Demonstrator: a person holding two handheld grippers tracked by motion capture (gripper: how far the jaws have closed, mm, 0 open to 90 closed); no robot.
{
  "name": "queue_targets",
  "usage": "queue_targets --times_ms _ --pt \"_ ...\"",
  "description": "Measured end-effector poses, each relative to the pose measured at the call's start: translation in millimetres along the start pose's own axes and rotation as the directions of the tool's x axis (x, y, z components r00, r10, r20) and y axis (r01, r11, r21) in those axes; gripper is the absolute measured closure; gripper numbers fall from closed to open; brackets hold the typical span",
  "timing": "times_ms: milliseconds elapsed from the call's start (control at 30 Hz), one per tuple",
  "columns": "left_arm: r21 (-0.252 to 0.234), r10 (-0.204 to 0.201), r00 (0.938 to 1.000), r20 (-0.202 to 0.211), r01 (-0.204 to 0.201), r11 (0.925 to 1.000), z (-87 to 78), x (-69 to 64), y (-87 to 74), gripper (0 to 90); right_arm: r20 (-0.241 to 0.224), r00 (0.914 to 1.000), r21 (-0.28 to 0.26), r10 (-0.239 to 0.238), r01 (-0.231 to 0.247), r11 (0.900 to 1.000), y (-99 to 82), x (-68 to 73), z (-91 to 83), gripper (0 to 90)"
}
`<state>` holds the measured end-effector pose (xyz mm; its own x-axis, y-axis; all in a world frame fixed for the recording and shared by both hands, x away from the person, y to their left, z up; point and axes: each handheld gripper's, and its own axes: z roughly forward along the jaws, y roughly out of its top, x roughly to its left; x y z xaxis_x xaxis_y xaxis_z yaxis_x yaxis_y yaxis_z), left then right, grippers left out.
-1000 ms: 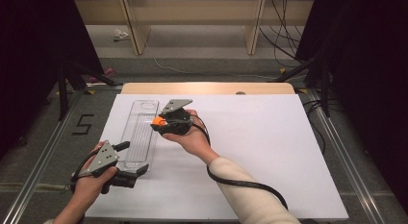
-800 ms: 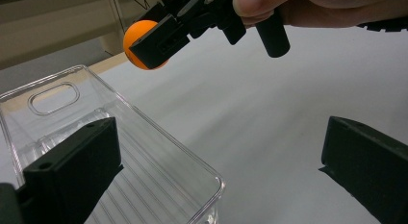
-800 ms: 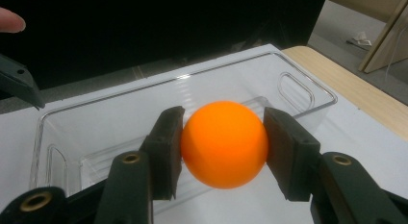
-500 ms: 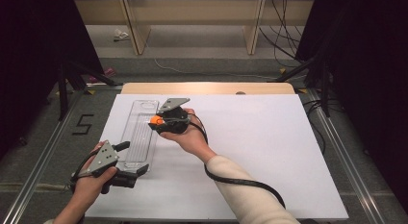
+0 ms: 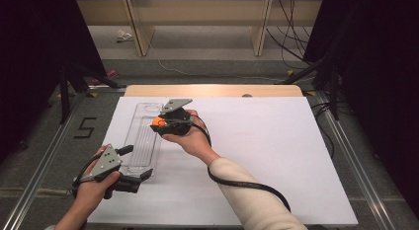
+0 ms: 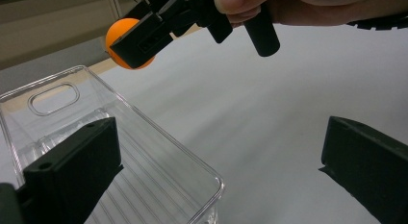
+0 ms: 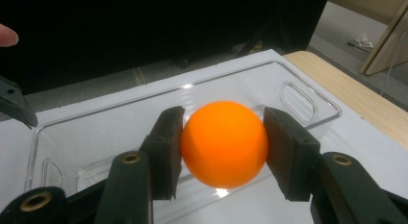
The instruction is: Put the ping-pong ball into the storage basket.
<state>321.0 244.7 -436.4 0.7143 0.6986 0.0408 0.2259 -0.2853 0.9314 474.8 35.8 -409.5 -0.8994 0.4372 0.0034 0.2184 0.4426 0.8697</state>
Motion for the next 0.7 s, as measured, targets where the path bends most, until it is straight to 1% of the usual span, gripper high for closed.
queue_targets --times_ms 700 --pt "0.0 -0.001 1.0 0.0 0.001 1.0 -0.1 0.0 0.0 0.0 0.002 1.0 0.007 0.002 -0.002 1.0 4.2 -1.9 7.1 51.4"
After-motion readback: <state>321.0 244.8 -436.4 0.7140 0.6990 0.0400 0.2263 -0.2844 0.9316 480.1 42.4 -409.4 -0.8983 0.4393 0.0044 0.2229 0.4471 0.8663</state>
